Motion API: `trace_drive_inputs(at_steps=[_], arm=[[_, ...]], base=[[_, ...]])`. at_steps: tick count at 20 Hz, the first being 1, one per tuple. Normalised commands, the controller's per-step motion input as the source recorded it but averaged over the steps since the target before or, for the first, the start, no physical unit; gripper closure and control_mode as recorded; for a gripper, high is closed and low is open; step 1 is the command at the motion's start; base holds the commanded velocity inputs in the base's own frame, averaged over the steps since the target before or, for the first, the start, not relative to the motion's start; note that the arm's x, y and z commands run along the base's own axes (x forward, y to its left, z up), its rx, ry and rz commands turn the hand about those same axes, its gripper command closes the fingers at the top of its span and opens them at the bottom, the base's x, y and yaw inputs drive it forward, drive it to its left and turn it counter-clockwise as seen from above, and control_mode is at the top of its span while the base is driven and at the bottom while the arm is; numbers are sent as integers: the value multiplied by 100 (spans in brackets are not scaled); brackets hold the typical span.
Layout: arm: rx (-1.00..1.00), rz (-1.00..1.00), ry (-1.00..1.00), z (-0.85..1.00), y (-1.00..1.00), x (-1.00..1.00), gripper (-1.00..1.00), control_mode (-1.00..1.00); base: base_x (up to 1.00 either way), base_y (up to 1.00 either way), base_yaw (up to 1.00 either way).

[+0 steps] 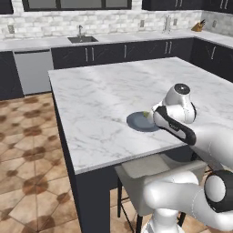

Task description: Retrieve the butter from the fridge and place it on a plate on the dining table. Then retrieve the butter knife by the fridge and place it near the plate.

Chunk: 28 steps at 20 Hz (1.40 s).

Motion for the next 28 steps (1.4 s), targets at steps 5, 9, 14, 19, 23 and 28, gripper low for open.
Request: trace_drive_inputs(at_steps=[5,9,14,19,23,28], arm=[[-2,0,8,-51,0,49,100,-100],[-1,0,5,-28,0,45,100,-100],[0,0,2,-31,-1,41,100,-100],[0,0,1,-38,-11,35,100,-100],[0,0,0,-19,-18,28,100,-100],[0,0,0,-19,-9,32,100,-100]], base=[[0,0,0],[0,0,0],[0,0,0],[0,0,0],[0,0,0],[0,0,0]])
